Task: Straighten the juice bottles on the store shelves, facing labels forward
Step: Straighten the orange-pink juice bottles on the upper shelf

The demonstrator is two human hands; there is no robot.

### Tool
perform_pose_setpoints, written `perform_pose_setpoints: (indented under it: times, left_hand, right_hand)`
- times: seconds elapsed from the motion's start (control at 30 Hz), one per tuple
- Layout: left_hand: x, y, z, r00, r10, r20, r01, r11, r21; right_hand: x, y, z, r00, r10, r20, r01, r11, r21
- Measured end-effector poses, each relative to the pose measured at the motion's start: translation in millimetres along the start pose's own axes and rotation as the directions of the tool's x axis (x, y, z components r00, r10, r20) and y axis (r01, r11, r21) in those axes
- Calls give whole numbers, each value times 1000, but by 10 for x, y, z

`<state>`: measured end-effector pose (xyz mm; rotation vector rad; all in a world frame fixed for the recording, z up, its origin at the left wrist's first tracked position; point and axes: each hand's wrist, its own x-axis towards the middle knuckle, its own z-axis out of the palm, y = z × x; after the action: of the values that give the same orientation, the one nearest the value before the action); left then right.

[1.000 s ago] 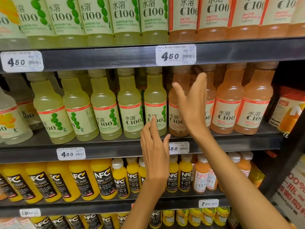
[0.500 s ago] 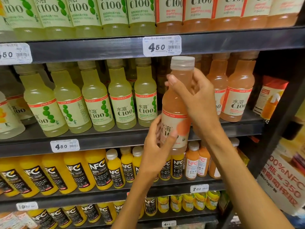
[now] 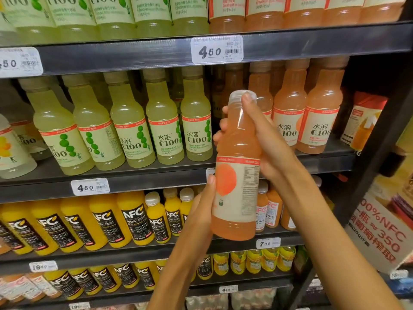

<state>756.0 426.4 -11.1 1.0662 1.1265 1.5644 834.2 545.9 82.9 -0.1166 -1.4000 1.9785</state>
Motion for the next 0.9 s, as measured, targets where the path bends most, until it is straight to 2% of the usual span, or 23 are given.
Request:
perform_pose_setpoints:
  times: [0.03,0.1,0.17,0.2,0.23,0.3,0.37,0.43,0.53,0.63,0.7,0.8,0.9]
  left_hand:
    - [-15,0,-5,999,20,-45,-17,998,67]
    - [-36,-5,11,996,80,-33,-76,991,107]
    - [-46,17,64,997,81,-10,-81,996,38]
    - [-47,41,80,998,60,11,-60,997,-57]
    - [-51,68,91,998,33,49,-24,984,-176]
    - [-66,106,114,983,-24,183,87,935,-344]
    - [-84,110,143,955,-54,292,172,903,-394]
    - [-79,64,170,967,-64,248,148,929,-340]
    - [-74,89,147,1000,-13,-3,12,990,-139]
    - [-108,107,169,999,45,-5,-45,999,25]
    - [-143,95,211,1000,5,-13,-6,999,-33]
    - [-194,147,240,990,-77,119,112,939,-324]
    - [-258,189,275,949,-84,305,228,850,-475]
  right_hand:
    - [-18,-10,21,998,-31,-47,27,996,-79]
    - [-49,-21,60,992,-71,-105,48,978,-202]
    - [-72,-48,76,994,-68,-90,40,960,-278]
    - [-80,-69,78,996,-62,-70,38,954,-299]
    - [-85,-92,74,997,-52,-49,35,956,-292]
    - [-85,-106,79,1000,0,5,1,990,-141]
    - [-82,-96,116,995,69,73,-73,996,58]
    - [-82,-99,128,990,74,120,-87,991,106]
    - [-112,-160,109,999,18,46,-12,993,-116]
    - [-124,-172,101,996,-37,-83,14,964,-264]
    - [-122,-161,97,993,-24,-112,-8,961,-276]
    - [-120,-142,76,994,27,-106,-45,985,-169]
    - [-135,-75,95,983,183,-29,-175,968,178]
